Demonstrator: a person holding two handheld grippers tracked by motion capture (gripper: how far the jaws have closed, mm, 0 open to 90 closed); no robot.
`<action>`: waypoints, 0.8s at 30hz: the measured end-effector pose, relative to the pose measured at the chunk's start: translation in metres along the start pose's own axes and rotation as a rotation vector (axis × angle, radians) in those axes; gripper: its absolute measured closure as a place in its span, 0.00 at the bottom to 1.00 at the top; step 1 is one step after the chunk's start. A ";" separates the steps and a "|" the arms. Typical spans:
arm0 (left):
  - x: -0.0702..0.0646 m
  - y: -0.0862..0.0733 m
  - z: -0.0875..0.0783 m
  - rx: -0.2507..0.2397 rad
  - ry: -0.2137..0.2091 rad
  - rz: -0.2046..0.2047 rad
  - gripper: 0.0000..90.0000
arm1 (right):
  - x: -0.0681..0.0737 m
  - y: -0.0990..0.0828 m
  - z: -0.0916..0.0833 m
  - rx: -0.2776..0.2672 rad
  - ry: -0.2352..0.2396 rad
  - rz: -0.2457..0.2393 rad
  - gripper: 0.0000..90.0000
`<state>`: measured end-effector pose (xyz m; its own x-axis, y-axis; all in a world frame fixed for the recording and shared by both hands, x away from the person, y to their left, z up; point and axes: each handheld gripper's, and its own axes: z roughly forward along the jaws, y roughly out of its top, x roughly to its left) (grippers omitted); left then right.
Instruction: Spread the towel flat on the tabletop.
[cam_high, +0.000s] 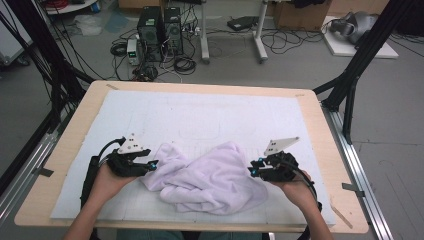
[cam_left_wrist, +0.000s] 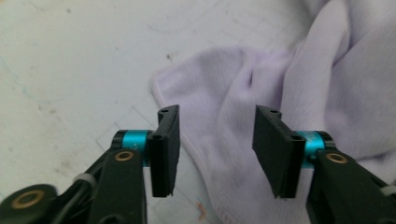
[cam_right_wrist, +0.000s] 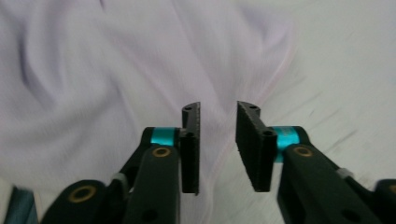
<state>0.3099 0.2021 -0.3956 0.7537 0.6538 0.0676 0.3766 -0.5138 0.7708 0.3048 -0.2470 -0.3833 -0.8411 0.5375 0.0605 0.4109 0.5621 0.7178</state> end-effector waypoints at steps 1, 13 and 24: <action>0.000 0.000 0.000 0.000 0.000 0.000 0.54 | -0.002 0.007 -0.003 -0.027 -0.014 -0.004 0.69; 0.016 0.012 0.053 0.081 -0.038 -0.030 0.59 | -0.024 0.043 0.052 -0.063 -0.027 -0.015 0.51; 0.015 0.007 0.068 0.150 -0.098 -0.018 0.89 | -0.042 0.034 0.099 0.044 0.085 0.019 0.89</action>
<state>0.3602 0.1706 -0.4321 0.7922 0.6101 -0.0129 0.4612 -0.5848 0.6674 0.3886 -0.1881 -0.4297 -0.8591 0.4941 0.1335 0.4403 0.5804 0.6851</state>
